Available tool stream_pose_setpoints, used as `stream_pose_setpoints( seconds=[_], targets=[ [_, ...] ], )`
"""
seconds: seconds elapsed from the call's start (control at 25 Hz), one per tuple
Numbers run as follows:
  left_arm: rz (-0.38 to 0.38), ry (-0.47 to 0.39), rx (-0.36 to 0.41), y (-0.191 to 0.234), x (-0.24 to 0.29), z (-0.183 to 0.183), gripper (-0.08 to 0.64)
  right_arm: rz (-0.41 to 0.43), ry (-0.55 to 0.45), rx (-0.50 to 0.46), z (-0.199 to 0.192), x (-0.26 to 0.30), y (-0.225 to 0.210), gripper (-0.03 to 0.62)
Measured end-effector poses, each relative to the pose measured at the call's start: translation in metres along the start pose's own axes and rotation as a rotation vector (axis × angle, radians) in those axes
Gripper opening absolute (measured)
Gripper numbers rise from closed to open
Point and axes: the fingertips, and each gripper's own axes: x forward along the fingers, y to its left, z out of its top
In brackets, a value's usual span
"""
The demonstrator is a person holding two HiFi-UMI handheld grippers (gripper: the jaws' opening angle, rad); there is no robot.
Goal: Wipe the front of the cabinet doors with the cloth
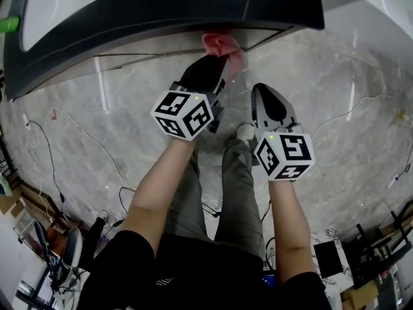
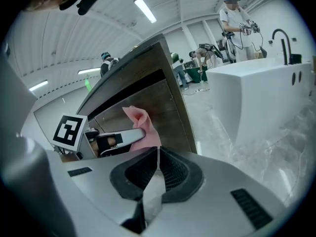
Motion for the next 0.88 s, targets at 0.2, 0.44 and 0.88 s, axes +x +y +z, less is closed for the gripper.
stream_pose_setpoints(
  seconds=[0.2, 0.44, 0.88],
  targets=[
    [-0.041, 0.013, 0.025, -0.018, 0.01, -0.008, 0.032, -0.005, 0.013, -0.006, -0.003, -0.002, -0.009, 0.04],
    [0.005, -0.031, 0.006, 0.006, -0.022, -0.006, 0.032, 0.028, 0.03, -0.031, -0.005, 0.013, 0.015, 0.04],
    [0.14, -0.084, -0.038, 0.097, -0.101, 0.007, 0.032, 0.14, 0.093, -0.11, -0.026, 0.072, 0.106, 0.04]
  ],
)
